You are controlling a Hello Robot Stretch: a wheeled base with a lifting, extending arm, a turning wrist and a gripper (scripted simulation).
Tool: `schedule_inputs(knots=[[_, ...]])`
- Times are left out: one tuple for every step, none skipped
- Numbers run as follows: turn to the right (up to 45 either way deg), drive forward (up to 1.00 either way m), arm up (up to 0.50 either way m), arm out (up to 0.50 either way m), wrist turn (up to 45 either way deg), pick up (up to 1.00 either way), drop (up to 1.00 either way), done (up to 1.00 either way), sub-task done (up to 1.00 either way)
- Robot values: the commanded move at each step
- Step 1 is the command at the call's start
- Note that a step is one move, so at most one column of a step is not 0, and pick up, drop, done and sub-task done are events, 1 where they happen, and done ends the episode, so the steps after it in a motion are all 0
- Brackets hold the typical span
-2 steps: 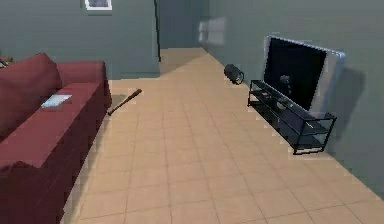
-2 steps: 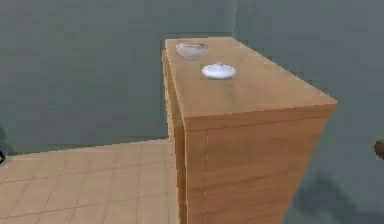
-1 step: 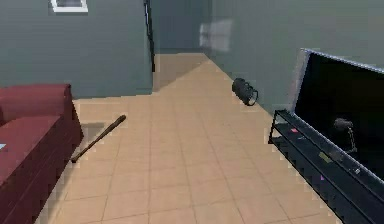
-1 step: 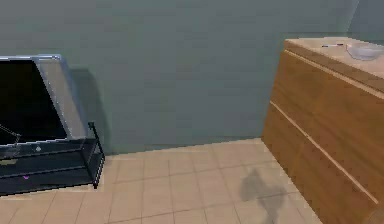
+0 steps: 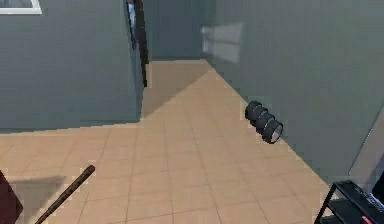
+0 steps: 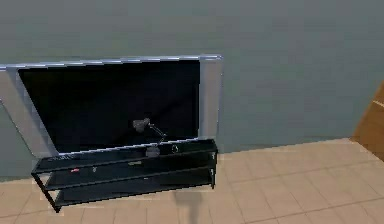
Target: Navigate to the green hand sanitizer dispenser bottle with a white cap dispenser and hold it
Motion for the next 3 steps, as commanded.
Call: schedule_inputs(knots=[[0.0,1.0,0.0,0.0,0.0,0.0,0.0,0.0,0.0],[0.0,1.0,0.0,0.0,0.0,0.0,0.0,0.0,0.0],[12.0,0.0,0.0,0.0,0.0,0.0,0.0,0.0,0.0]])
